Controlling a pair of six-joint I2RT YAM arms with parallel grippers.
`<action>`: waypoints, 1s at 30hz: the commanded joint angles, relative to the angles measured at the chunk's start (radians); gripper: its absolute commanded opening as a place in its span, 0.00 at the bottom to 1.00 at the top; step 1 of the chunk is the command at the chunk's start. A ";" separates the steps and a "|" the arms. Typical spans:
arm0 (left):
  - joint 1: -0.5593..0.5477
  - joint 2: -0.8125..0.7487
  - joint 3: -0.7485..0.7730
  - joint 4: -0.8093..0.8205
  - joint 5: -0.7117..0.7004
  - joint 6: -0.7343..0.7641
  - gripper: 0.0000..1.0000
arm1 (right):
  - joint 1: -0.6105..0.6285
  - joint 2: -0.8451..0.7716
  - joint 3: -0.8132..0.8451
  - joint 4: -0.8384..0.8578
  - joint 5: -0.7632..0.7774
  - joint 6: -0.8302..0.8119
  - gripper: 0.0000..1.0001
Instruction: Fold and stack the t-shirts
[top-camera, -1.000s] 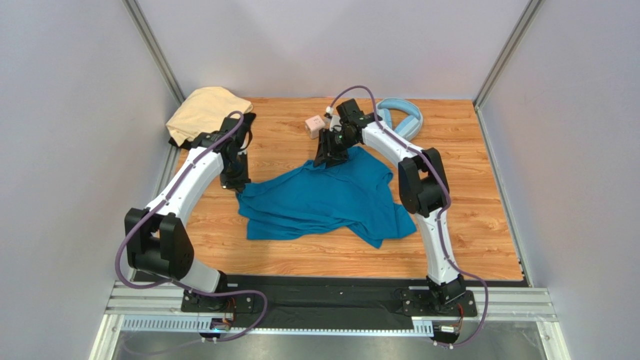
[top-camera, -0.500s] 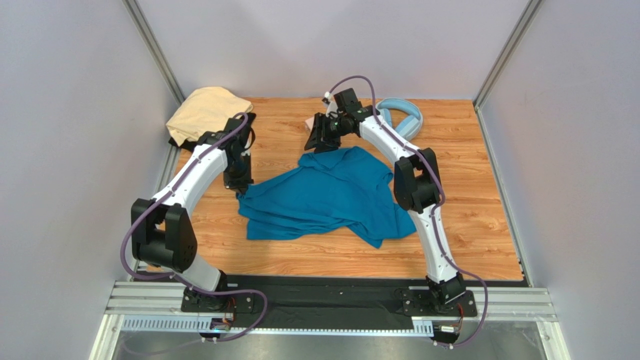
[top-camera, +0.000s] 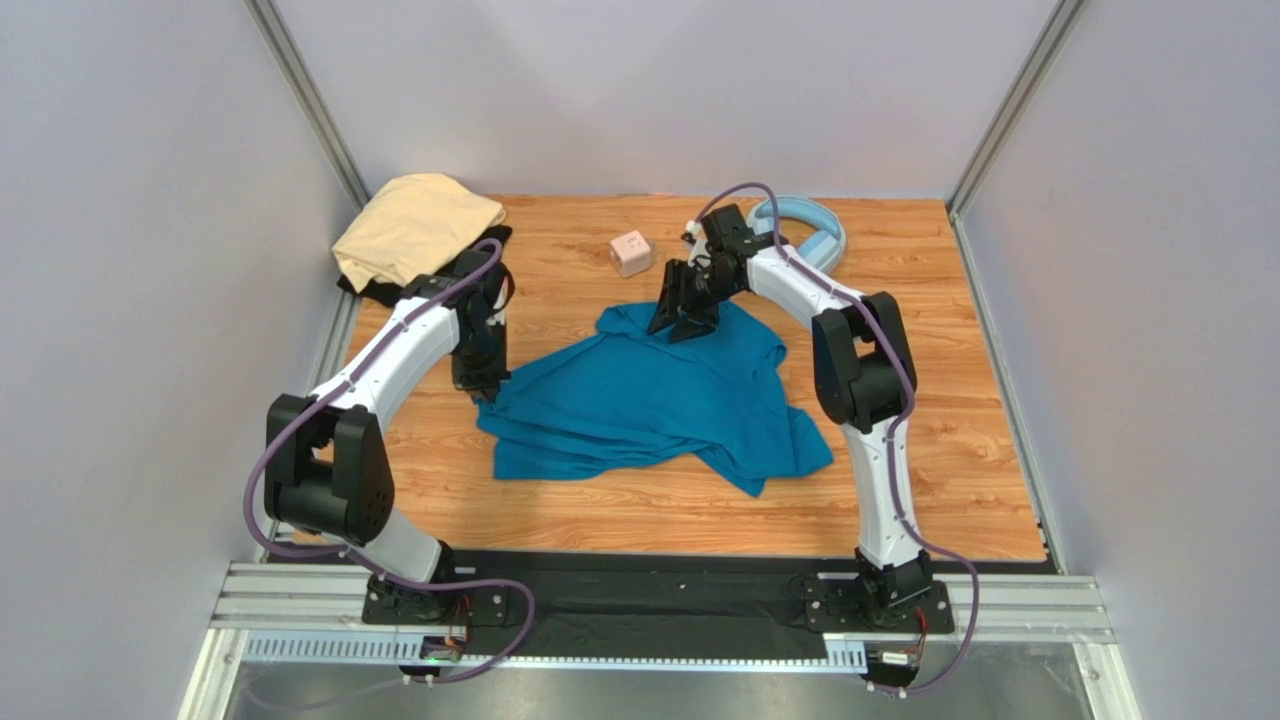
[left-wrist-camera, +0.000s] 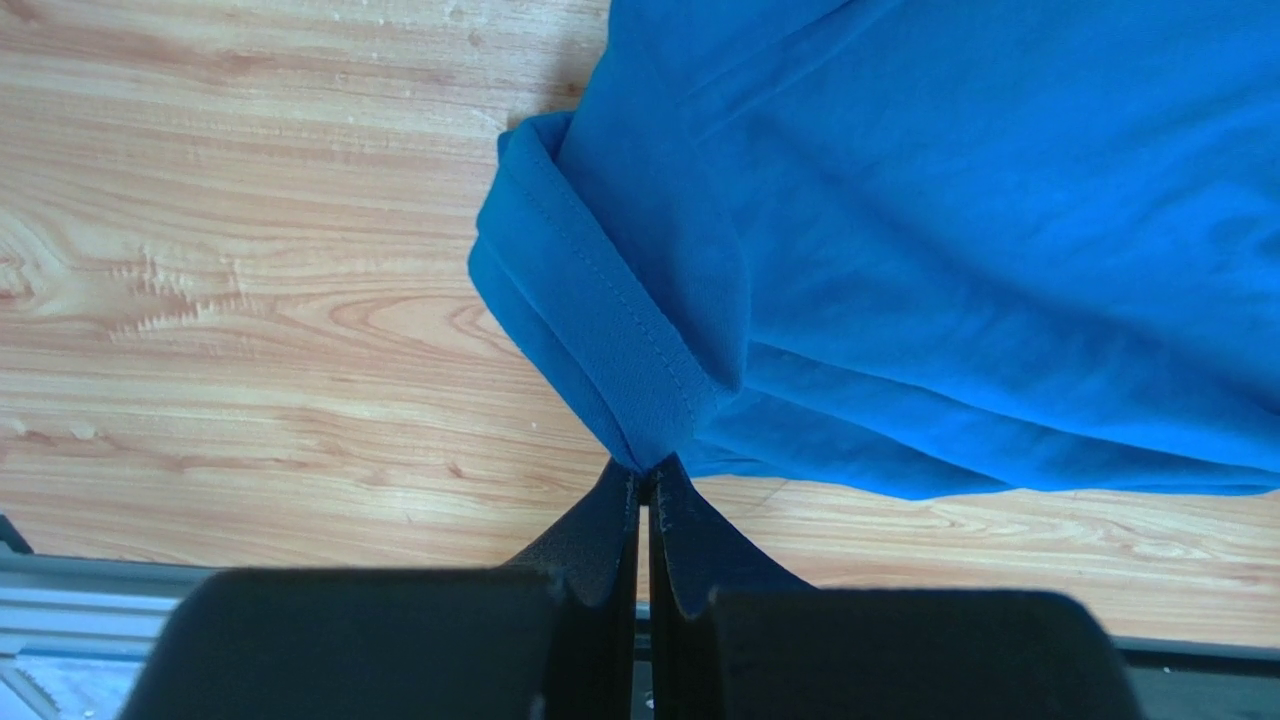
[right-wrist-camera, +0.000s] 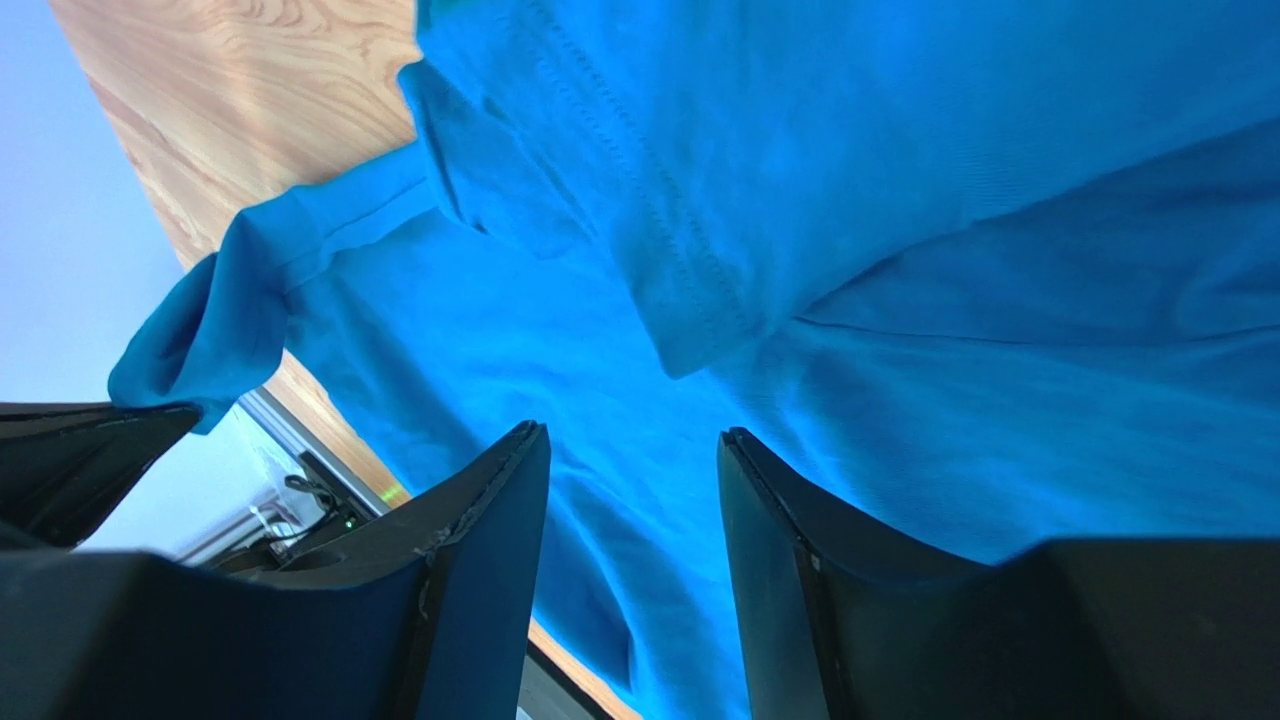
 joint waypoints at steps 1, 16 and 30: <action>-0.011 -0.002 0.023 0.027 0.015 -0.009 0.00 | 0.010 -0.029 0.034 0.005 -0.012 -0.027 0.51; -0.012 0.016 0.036 0.019 0.006 -0.003 0.00 | 0.010 0.080 0.115 -0.033 -0.021 -0.038 0.50; -0.012 0.053 0.068 0.015 0.000 0.010 0.00 | 0.010 0.146 0.167 -0.034 -0.027 -0.024 0.46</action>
